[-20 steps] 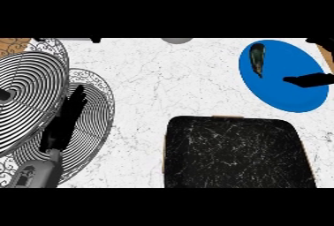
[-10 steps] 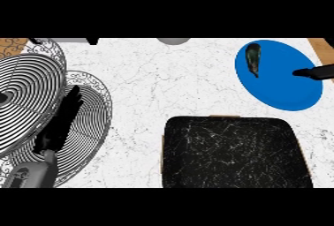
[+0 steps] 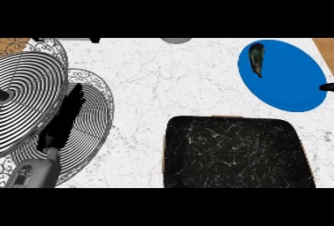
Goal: Pick the eggplant from the tray and place it in the plate
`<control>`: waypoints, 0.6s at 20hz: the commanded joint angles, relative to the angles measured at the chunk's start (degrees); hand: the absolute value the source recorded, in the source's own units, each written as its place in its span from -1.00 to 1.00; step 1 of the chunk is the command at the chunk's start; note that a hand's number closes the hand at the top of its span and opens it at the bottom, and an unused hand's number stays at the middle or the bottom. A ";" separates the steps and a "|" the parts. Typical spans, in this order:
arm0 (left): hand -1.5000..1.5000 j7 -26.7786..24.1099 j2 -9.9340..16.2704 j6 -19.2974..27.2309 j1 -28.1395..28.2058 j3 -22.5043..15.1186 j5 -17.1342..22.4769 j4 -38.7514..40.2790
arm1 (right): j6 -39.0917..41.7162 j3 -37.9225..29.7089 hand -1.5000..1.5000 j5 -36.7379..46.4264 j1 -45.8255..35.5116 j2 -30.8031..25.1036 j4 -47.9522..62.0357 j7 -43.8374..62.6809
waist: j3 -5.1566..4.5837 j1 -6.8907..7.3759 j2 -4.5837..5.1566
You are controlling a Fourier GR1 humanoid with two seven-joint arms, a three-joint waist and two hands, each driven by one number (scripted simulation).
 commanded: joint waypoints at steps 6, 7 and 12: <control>0.00 0.81 -3.22 1.91 -3.32 -0.68 -1.50 -0.45 | 0.37 -0.03 -1.00 -0.14 1.34 -3.00 2.30 -3.84 | 0.38 0.50 0.04; 0.00 1.32 -0.20 -0.54 -0.61 0.59 0.05 -3.28 | 2.47 -0.44 -1.00 -0.28 5.86 -4.83 2.57 -8.34 | 0.49 1.01 0.16; 0.00 1.29 -0.84 -0.84 -4.77 1.48 0.02 0.66 | 4.22 0.01 -1.00 -0.08 3.16 -8.04 3.30 -5.26 | 0.44 0.57 0.24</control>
